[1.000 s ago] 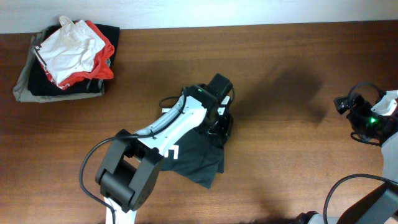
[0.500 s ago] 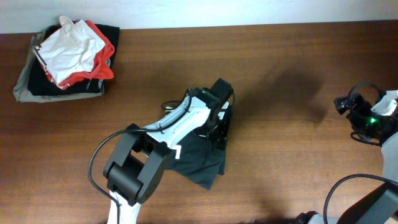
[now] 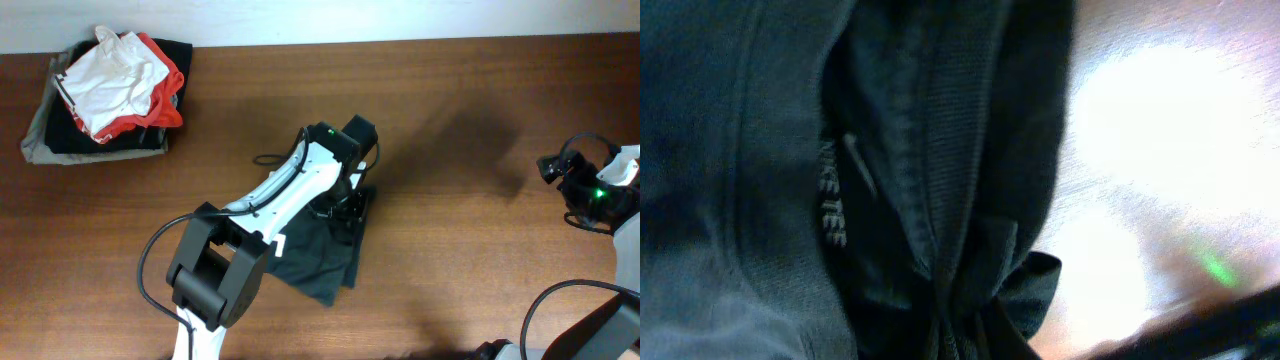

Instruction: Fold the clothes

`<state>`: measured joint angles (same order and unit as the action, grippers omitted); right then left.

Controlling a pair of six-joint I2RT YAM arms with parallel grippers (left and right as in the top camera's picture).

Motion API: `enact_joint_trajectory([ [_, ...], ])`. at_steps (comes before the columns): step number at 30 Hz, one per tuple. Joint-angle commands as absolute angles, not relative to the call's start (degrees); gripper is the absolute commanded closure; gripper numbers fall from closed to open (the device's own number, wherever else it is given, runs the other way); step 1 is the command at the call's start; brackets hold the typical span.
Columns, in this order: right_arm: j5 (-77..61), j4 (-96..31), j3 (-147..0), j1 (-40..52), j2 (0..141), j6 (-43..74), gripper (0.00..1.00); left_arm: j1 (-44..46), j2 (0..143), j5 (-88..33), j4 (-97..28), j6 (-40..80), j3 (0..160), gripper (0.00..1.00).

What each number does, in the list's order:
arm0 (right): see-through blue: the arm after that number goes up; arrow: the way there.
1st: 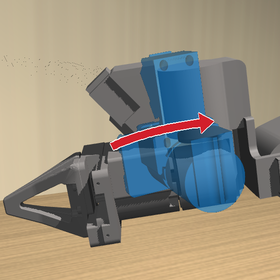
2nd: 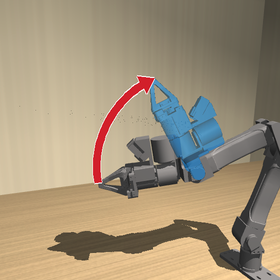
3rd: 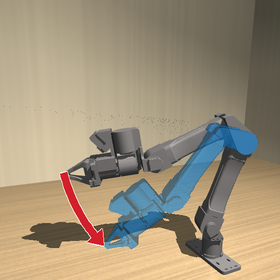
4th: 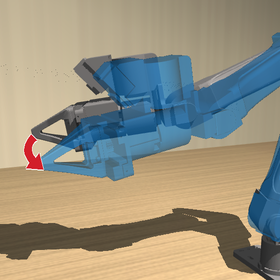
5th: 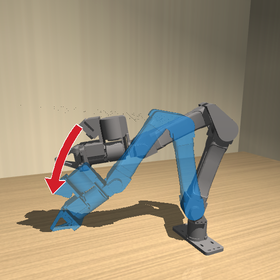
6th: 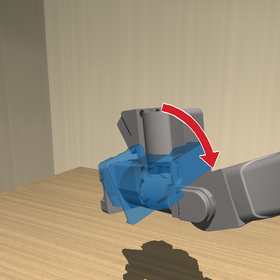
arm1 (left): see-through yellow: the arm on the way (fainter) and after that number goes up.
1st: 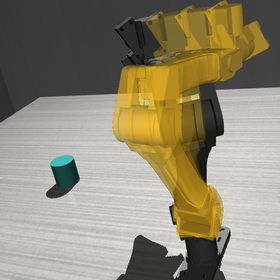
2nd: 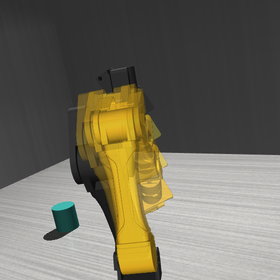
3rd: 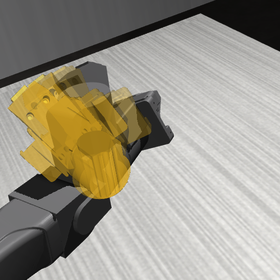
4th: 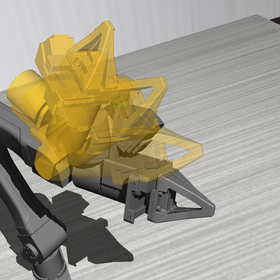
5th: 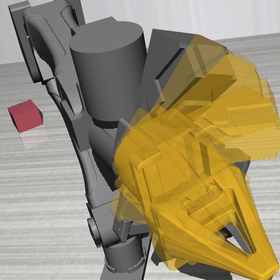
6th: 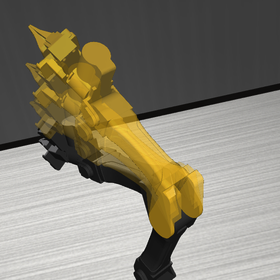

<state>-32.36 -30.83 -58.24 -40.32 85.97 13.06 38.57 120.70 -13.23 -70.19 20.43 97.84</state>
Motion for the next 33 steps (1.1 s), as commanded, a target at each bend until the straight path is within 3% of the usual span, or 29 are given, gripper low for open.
enact_joint_trajectory([
  [1,-32.2,-30.8,-58.6,-40.5,86.0,12.5,0.01,38.8,120.7,-14.5,-73.3,19.4,98.7,0.87],
  [5,-32.2,-30.8,-58.6,-40.5,86.0,12.5,0.01,39.9,121.1,-14.8,-72.6,19.4,98.5,0.76],
  [7,-32.2,-30.8,-58.6,-40.5,86.0,12.5,0.01,40.7,121.4,-14.8,-72.1,19.4,98.4,0.57],
  [10,-32.2,-30.8,-58.6,-40.5,86.0,12.5,0.01,41.3,121.5,-15.3,-72.2,17.5,98.4,0.44],
  [15,-32.2,-30.8,-58.6,-40.5,86.0,12.5,0.01,40.2,121.1,-15.3,-77.0,13.5,103.8,0.42],
  [19,-32.2,-30.8,-58.6,-40.5,86.0,12.5,0.01,40.3,120.5,-12.3,-84.3,12.7,107.6,0.34],
  [22,-32.2,-30.8,-58.6,-40.5,86.0,12.5,0.01,41.5,120.6,-11.5,-87.0,13.7,105.9,0.17],
  [33,-32.2,-30.8,-58.6,-40.5,86.0,12.5,0.01,42.5,120.7,-6.6,-81.4,22.8,95.0,0.16],
])
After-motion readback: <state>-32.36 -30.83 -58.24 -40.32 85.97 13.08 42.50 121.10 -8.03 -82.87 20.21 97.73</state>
